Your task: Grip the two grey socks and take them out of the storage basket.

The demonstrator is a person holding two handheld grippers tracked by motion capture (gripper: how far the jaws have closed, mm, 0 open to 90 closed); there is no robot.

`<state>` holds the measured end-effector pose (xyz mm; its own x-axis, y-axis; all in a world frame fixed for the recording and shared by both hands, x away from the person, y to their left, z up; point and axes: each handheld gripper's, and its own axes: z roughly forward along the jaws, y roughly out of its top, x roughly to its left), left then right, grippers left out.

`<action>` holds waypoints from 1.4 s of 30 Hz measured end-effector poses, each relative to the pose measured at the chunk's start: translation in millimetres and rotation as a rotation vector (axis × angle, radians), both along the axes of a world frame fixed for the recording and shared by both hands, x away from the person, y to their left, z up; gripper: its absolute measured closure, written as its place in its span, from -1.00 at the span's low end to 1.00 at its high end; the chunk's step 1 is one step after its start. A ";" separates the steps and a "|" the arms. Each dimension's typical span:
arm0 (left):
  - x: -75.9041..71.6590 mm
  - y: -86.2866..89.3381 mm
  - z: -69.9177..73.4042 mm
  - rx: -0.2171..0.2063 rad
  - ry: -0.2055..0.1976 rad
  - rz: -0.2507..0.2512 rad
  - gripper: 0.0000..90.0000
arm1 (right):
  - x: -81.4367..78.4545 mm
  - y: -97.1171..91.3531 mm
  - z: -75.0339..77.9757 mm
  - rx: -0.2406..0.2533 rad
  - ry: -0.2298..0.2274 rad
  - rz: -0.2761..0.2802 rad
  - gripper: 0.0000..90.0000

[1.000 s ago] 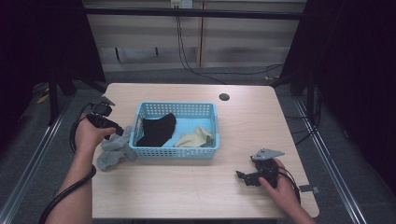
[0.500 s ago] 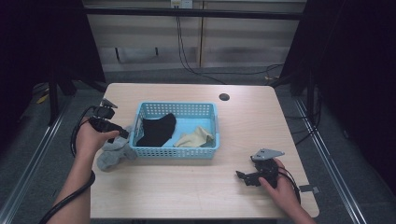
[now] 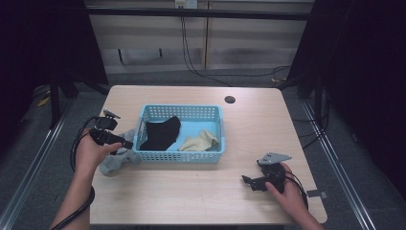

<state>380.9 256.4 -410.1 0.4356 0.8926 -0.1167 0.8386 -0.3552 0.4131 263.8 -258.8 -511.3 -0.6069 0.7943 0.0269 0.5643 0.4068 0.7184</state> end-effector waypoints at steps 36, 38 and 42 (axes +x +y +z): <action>-73.3 -18.7 -70.7 0.011 -0.176 -0.141 -0.50 | 0.0 0.0 0.0 -0.001 -0.001 0.000 -0.74; -74.7 -18.2 -75.8 -0.008 -0.180 -0.119 -0.48 | 0.0 0.0 0.0 -0.001 -0.001 0.000 -0.74; -78.5 -19.8 -80.4 0.009 -0.213 -0.131 -0.53 | 0.0 0.0 0.0 -0.001 -0.001 0.000 -0.74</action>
<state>302.4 236.6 -490.5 0.5614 0.8275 -0.0024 0.6794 -0.4593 0.5723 263.7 -258.8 -511.3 -0.6069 0.7944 0.0255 0.5637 0.4076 0.7184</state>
